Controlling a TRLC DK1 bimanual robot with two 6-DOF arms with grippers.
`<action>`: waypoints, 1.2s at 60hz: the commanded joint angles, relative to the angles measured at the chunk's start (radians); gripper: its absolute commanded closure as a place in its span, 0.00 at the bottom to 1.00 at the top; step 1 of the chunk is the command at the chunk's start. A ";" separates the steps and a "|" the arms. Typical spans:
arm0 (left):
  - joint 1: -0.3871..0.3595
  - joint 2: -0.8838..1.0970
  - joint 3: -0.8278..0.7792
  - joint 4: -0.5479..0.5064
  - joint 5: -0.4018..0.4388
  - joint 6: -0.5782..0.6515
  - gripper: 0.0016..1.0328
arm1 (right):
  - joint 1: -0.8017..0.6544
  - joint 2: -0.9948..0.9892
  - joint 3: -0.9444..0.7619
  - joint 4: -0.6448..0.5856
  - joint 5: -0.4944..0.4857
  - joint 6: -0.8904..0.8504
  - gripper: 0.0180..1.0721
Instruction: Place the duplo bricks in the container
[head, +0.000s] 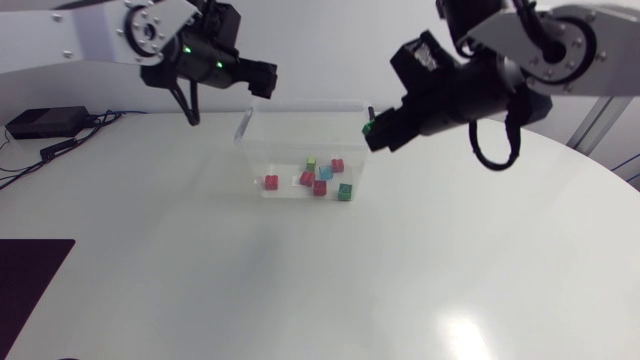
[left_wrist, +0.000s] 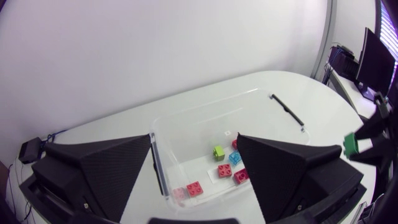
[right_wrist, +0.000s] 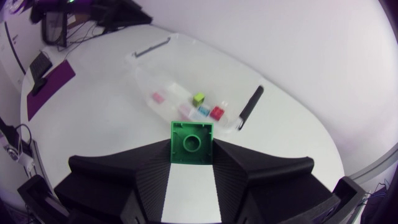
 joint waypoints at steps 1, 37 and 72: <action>0.015 -0.124 -0.104 0.014 -0.012 -0.027 0.04 | -0.012 0.081 0.088 -0.008 0.004 0.031 0.79; 0.112 -0.624 -0.541 0.034 -0.093 -0.020 0.04 | 0.017 0.538 0.477 0.085 0.078 0.062 0.06; 0.352 -0.915 -0.686 0.035 -0.116 0.049 0.04 | -0.204 -0.188 -0.192 0.301 0.216 0.019 0.05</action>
